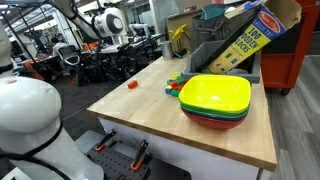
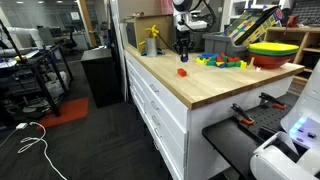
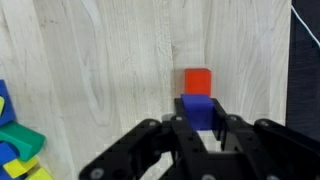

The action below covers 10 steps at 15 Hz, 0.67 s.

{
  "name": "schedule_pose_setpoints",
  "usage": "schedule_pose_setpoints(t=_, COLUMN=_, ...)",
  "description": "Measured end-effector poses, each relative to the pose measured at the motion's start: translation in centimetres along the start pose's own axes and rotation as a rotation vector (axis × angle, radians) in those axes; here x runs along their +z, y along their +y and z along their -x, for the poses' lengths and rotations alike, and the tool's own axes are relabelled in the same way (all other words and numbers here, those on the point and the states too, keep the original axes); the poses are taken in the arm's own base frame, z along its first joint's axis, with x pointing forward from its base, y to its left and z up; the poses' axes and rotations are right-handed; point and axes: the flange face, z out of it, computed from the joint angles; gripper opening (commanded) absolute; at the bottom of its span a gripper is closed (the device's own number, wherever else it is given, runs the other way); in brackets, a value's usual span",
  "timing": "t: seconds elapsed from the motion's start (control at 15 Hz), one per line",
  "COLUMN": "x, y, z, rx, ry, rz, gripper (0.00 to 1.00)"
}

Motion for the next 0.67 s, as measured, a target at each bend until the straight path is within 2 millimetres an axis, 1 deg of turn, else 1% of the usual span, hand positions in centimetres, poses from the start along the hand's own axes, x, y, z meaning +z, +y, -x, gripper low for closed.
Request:
schedule_pose_setpoints(t=0.33, x=0.7, y=-0.6, z=0.3, rx=0.015, ry=-0.022, rz=-0.029, gripper=0.07)
schedule_pose_setpoints(t=0.67, x=1.5, y=-0.9, z=-0.2, rx=0.017, ry=-0.005, rz=-0.041, gripper=0.07)
